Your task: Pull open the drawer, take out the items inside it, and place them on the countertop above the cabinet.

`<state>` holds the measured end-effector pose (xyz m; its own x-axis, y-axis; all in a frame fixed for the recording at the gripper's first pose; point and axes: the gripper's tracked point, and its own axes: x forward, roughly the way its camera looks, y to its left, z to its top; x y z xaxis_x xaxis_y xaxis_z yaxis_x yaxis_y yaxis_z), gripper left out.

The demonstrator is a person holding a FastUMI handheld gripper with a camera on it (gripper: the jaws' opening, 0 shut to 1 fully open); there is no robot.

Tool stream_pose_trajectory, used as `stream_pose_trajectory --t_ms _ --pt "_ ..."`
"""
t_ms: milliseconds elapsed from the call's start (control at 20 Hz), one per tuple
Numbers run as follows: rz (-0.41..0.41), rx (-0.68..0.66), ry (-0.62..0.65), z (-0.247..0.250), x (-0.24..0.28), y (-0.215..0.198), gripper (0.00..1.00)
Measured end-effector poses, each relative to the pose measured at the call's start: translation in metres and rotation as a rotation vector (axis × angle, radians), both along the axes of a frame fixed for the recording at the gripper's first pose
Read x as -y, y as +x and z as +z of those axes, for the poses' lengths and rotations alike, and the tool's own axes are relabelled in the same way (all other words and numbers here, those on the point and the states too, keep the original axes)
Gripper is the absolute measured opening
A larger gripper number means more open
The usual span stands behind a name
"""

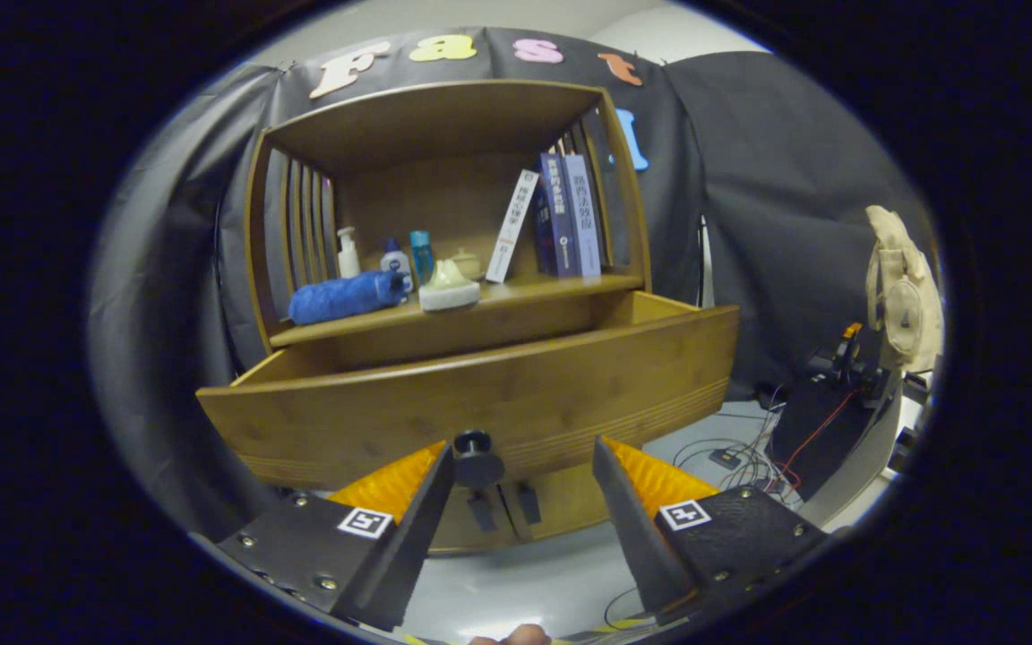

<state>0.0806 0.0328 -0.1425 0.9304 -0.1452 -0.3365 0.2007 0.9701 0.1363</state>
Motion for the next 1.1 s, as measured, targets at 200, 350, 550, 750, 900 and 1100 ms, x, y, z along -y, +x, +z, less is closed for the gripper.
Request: stream_pose_trajectory --t_ms 200,350,550,750,900,1100 --pt "0.033 -0.032 0.007 -0.01 -0.005 0.018 0.93" --pt "0.056 -0.023 0.023 -0.009 -0.011 0.032 0.93" --pt "0.099 -0.038 0.02 -0.013 -0.024 0.052 0.93" --pt "0.105 -0.029 0.039 -0.015 -0.025 0.054 0.93" --pt "0.13 -0.017 0.078 -0.017 -0.026 0.055 0.92" --pt "0.126 0.026 0.098 -0.01 -0.021 0.073 0.92"
